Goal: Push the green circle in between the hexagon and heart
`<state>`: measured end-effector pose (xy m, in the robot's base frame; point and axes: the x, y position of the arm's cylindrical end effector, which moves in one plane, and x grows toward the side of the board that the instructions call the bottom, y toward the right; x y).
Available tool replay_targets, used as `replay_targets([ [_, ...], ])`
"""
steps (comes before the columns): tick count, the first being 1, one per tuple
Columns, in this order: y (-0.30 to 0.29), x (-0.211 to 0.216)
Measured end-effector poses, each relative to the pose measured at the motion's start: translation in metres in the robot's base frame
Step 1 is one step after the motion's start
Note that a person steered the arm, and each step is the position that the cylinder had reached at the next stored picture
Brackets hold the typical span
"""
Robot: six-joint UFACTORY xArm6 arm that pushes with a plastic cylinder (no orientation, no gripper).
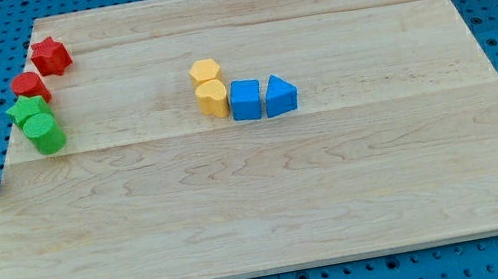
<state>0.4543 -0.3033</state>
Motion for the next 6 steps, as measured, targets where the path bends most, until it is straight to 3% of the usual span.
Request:
replay_targets([
  [1,0.069,-0.029],
  [2,0.144,-0.030],
  [3,0.157,-0.025],
  [4,0.116,-0.003],
  [5,0.067,-0.008],
  [6,0.094,-0.062],
])
